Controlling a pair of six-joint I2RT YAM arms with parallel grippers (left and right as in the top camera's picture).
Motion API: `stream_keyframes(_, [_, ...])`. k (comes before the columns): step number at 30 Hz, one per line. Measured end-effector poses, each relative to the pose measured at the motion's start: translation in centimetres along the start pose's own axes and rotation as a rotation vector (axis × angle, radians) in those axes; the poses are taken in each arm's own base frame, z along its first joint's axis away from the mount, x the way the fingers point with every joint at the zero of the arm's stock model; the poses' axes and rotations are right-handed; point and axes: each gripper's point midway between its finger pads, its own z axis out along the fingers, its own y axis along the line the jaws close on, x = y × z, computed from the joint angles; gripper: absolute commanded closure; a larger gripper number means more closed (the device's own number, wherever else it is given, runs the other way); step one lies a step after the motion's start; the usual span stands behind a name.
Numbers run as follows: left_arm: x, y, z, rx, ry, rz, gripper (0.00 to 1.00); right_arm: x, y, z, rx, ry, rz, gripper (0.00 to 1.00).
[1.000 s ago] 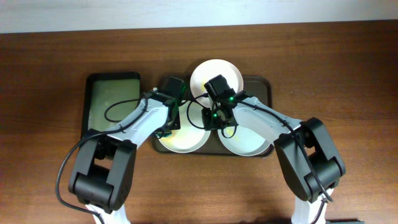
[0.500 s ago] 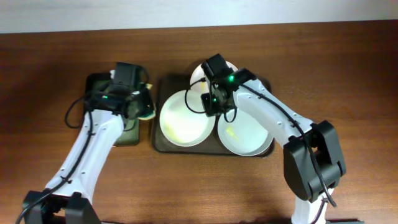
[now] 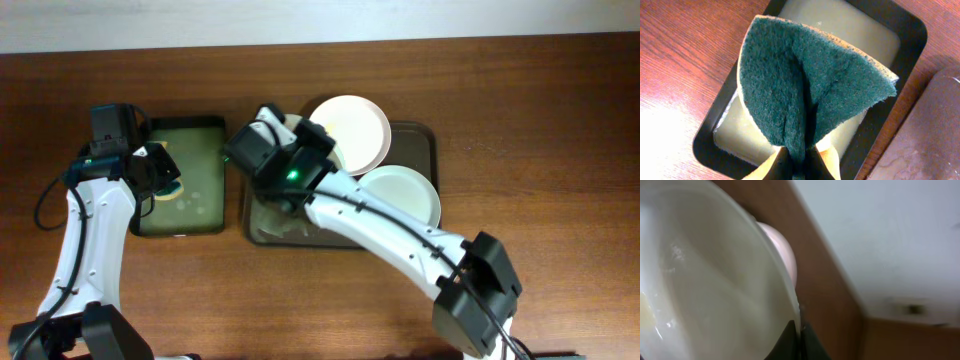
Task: Clean dirty plates on tray and stack at the side
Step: 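Lift the pink back plate with the right gripper and place it right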
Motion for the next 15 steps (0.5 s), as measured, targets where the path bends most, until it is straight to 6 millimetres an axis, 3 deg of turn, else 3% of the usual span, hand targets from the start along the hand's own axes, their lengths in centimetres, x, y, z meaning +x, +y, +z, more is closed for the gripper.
stream_keyframes(2, [0.0,0.0,0.0,0.0,0.0,0.008,1.0,-1.6,-0.6,-2.1,0.1,-0.046,-0.067,0.96])
stream_keyframes(5, [0.0,0.0,0.0,0.0,0.002,0.013,1.0,-2.5,-0.3,-3.8,0.148,-0.069,-0.184,0.96])
stream_keyframes(12, [0.1,0.0,0.0,-0.001,0.003,0.015,1.0,-2.4,-0.7,-4.0,0.173,-0.056,-0.247,0.96])
stream_keyframes(15, [0.1,0.0,0.0,-0.001,0.003,0.015,1.0,-2.0,-0.4,-3.1,0.126,-0.054,-0.146,0.96])
